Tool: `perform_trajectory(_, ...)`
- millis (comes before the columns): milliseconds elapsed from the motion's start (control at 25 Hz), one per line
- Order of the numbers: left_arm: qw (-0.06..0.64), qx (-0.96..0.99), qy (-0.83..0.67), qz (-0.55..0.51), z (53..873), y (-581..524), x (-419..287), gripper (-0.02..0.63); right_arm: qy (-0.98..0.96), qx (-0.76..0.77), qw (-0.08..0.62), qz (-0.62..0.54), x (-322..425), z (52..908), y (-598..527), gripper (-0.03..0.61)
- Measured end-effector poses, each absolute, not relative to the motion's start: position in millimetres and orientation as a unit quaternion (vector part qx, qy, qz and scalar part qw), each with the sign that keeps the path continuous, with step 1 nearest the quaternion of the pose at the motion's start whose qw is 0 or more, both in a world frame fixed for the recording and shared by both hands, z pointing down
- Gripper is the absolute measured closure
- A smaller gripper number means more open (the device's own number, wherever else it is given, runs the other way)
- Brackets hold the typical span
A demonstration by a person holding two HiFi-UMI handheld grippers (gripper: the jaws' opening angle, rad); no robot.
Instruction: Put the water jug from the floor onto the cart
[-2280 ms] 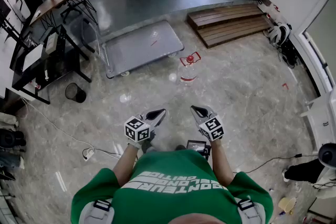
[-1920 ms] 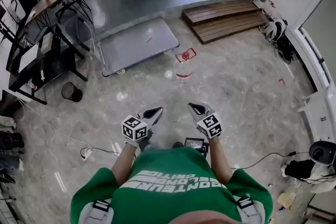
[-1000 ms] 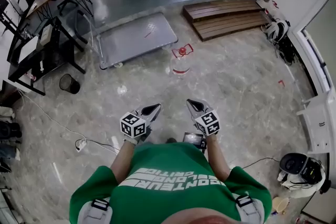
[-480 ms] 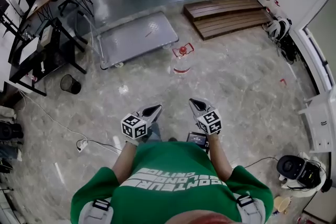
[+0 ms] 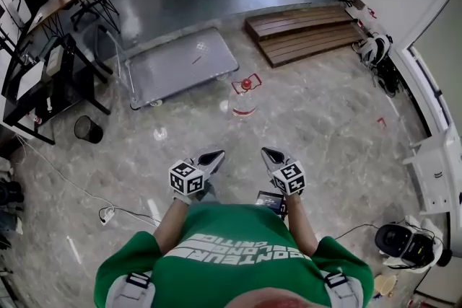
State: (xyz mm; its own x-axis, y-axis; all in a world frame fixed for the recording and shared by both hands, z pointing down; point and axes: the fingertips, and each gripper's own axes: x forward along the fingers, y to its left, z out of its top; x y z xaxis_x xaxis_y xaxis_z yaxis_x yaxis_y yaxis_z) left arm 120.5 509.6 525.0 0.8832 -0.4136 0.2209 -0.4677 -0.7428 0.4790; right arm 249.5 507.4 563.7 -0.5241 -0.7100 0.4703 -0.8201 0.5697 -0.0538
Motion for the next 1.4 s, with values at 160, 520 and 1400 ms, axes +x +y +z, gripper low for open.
perform_trajectory(160,0.274,0.933,-0.227,0.050,525,476,116,0.600,-0.857,0.452,0.204,0.138,240,563,477,0.586)
perform_trajectory(520,0.268,0.936,-0.225,0.038,508,394,91,0.600,-0.860,0.442,0.215,0.137,206,553,398,0.586)
perform_trajectory(1400,0.288,0.914,-0.285,0.013,519,303,-46,0.600,-0.892,0.374,0.231,0.101,66,546,282,0.586)
